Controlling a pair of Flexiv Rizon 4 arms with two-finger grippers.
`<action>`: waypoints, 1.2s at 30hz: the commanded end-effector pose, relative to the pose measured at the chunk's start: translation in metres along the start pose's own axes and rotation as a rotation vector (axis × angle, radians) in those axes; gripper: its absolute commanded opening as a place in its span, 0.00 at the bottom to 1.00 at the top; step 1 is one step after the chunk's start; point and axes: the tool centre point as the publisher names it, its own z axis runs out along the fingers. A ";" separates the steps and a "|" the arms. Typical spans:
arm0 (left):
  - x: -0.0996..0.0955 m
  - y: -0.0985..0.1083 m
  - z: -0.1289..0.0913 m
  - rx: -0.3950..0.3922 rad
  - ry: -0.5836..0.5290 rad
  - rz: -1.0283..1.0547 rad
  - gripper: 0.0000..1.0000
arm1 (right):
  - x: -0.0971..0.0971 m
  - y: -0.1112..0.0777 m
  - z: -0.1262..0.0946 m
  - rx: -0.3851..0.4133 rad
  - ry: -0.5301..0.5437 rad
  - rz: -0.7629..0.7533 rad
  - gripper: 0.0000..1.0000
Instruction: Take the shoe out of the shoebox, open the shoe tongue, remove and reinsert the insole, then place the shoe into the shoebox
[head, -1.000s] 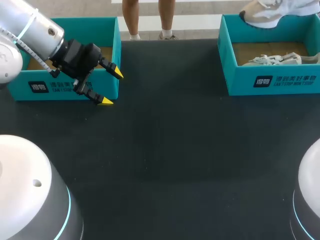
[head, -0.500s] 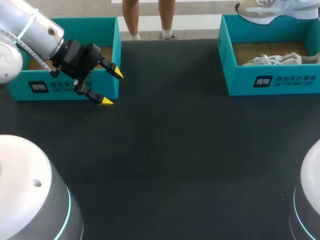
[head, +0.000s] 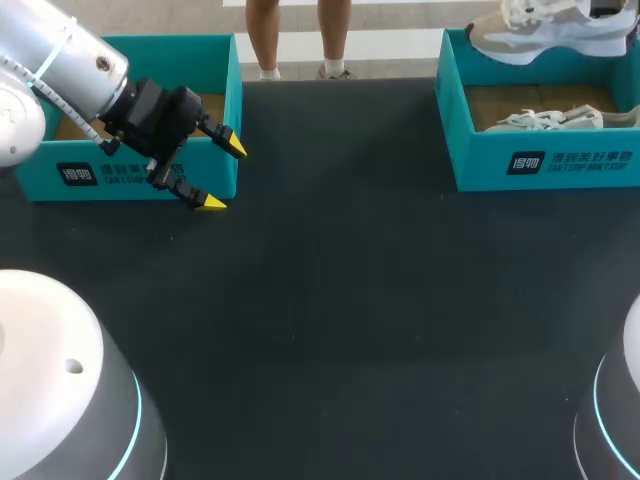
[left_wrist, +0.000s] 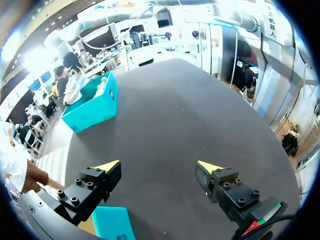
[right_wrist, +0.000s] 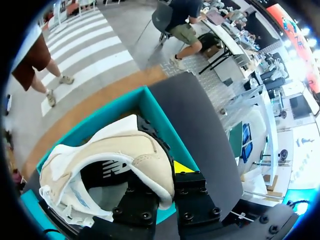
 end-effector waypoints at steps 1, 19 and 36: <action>0.000 0.000 0.000 -0.002 0.001 0.000 1.00 | -0.004 -0.012 0.010 -0.114 0.021 -0.013 0.00; 0.000 0.000 0.000 -0.002 0.001 0.000 1.00 | 0.003 -0.030 0.039 -0.062 0.033 -0.037 0.00; 0.000 0.000 0.000 -0.002 0.001 0.000 1.00 | 0.010 -0.023 0.066 -0.032 0.022 -0.054 0.00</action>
